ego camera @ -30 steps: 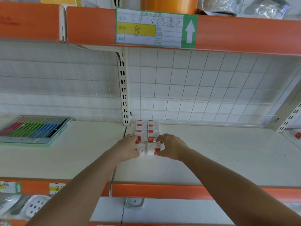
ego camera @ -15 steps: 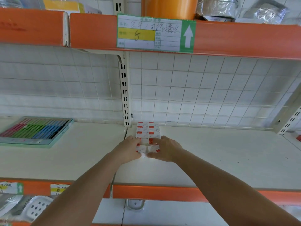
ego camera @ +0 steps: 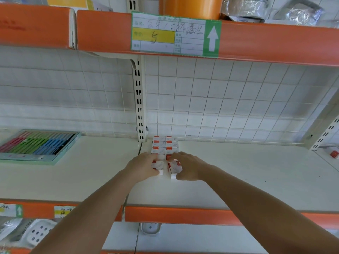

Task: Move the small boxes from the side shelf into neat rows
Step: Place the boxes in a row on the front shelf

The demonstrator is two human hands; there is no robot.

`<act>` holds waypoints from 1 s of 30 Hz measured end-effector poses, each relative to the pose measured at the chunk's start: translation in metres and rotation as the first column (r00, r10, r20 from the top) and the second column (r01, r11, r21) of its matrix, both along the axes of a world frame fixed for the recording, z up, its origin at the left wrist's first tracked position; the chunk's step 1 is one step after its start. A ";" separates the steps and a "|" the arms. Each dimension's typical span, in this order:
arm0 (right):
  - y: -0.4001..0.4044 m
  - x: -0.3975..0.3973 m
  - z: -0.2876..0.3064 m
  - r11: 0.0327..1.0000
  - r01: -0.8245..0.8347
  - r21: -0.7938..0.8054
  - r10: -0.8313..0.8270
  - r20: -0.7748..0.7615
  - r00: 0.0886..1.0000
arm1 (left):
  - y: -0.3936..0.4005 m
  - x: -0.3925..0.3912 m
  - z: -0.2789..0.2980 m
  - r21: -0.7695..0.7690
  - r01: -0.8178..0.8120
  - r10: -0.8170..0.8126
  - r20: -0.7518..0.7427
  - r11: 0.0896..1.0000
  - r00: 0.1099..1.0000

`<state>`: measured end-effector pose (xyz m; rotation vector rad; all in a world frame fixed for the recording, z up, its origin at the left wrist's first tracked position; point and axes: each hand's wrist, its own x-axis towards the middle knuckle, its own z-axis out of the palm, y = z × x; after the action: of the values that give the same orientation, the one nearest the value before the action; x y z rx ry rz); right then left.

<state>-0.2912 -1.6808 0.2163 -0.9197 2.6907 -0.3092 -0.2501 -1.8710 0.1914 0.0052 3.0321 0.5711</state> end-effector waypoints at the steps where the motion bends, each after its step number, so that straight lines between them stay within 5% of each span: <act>1: 0.000 0.001 0.000 0.999 0.047 -0.026 -0.047 -0.004 0.999 | 0.001 0.000 0.000 -0.001 0.000 0.000 -0.005 1.000 1.000; 5: -0.004 0.001 -0.003 0.989 0.146 -0.023 -0.147 -0.043 0.988 | 0.004 0.001 0.003 -0.030 0.008 -0.008 -0.003 1.000 1.000; 16: -0.005 -0.003 -0.002 0.991 0.002 0.135 0.032 -0.251 0.967 | 0.002 0.002 0.001 -0.047 -0.023 0.023 -0.011 0.999 1.000; 22: -0.009 0.000 -0.013 0.998 0.049 -0.036 -0.056 -0.198 0.979 | 0.008 -0.004 -0.003 -0.018 -0.055 0.053 -0.066 0.998 0.996; 30: -0.016 -0.011 -0.021 0.992 0.106 -0.072 -0.120 -0.222 0.968 | 0.005 -0.016 -0.008 0.008 -0.072 0.072 -0.072 0.997 0.995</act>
<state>-0.3021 -1.6972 0.1951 -0.8664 2.9648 -0.3292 -0.2661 -1.8659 0.1833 -0.0858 3.1122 0.5976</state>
